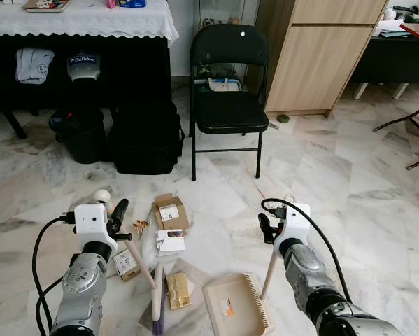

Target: Sweep floor

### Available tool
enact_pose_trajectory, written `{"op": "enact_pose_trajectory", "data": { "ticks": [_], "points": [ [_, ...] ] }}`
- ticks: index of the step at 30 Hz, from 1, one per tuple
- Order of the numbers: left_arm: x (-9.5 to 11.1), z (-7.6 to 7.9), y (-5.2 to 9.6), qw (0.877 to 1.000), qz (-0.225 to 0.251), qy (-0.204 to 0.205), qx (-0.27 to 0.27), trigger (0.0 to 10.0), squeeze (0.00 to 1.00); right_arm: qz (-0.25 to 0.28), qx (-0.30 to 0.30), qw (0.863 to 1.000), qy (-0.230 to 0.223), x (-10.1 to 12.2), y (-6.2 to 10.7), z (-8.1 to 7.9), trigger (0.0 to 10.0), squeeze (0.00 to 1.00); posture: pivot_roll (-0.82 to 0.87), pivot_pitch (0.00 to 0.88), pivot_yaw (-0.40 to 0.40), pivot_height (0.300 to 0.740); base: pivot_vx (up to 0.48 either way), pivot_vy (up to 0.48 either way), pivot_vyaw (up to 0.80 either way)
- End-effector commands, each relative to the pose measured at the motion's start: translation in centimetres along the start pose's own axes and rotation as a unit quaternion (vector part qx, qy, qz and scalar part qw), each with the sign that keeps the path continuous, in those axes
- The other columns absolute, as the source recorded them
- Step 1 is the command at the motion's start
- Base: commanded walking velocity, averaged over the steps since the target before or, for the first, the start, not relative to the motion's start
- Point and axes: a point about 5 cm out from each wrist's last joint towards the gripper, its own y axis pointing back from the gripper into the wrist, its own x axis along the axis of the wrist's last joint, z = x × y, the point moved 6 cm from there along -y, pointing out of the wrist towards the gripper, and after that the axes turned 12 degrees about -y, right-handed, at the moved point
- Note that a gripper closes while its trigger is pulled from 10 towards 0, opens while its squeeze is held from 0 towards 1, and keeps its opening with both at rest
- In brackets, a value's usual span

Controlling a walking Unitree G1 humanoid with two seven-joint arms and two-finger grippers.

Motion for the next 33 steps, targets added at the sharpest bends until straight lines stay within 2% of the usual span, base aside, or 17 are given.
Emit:
{"op": "enact_pose_trajectory", "data": {
  "ticks": [1,10,11,12,13,14,15,16,18,29,33],
  "points": [
    [-0.7,0.1,0.3,1.0,-0.013,-0.01,-0.004,10.0,0.0,0.003,0.01,1.0,0.0,0.2,-0.1,-0.4,10.0,1.0,0.07,0.058,-0.087,0.74,0.0,0.0,0.0],
    [-0.6,0.2,0.3,1.0,-0.011,-0.008,-0.005,10.0,0.0,0.026,0.0,1.0,0.017,0.4,0.2,-0.3,10.0,1.0,0.06,0.055,-0.091,0.74,0.0,0.0,0.0],
    [-0.6,0.2,0.3,1.0,-0.011,-0.008,-0.005,10.0,0.0,0.026,-0.001,0.999,0.018,0.4,0.3,-0.3,10.0,0.77,0.06,0.055,-0.091,0.74,0.0,0.0,0.0],
    [-0.6,0.2,0.3,1.0,-0.011,-0.008,-0.005,10.0,0.0,0.026,-0.001,0.999,0.018,0.4,0.3,-0.3,10.0,0.77,0.06,0.055,-0.091,0.74,0.0,0.0,0.0],
    [-0.6,0.2,0.3,1.0,-0.011,-0.008,-0.005,10.0,0.0,0.021,-0.002,1.0,0.021,0.0,0.3,-0.2,10.0,0.64,0.06,0.053,-0.09,0.74,0.0,0.0,0.0],
    [-0.6,0.2,0.3,1.0,-0.011,-0.008,-0.005,10.0,0.0,0.021,-0.002,1.0,0.021,0.0,0.3,-0.2,10.0,0.64,0.06,0.053,-0.09,0.74,0.0,0.0,0.0],
    [-0.6,0.2,0.3,1.0,-0.011,-0.008,-0.005,10.0,0.0,0.014,0.001,1.0,0.022,-0.4,0.5,-0.3,10.0,0.0,0.06,0.051,-0.09,0.74,0.0,0.0,0.0],
    [-0.6,0.3,0.2,1.0,-0.01,-0.008,-0.006,10.0,0.0,-0.008,0.0,1.0,0.029,-1.4,0.6,-0.2,10.0,0.0,0.06,0.05,-0.089,0.74,0.0,0.0,0.0],
    [-0.5,0.2,0.2,1.0,-0.01,-0.008,-0.005,10.0,0.0,-0.018,0.0,0.999,0.033,-1.7,0.7,-0.1,10.0,0.0,0.06,0.048,-0.091,0.74,0.0,0.0,0.0],
    [-0.4,0.2,0.0,1.0,-0.007,-0.007,-0.004,10.0,0.0,-0.034,0.007,0.999,0.034,-1.8,1.5,0.2,10.0,0.0,0.06,0.035,-0.092,0.74,0.0,0.0,0.0],
    [-0.3,0.1,-0.1,1.0,-0.005,-0.007,-0.003,10.0,0.0,-0.024,0.017,0.999,0.027,-1.4,1.8,0.1,10.0,0.0,0.06,0.03,-0.091,0.74,0.0,0.0,0.0]
  ]
}}
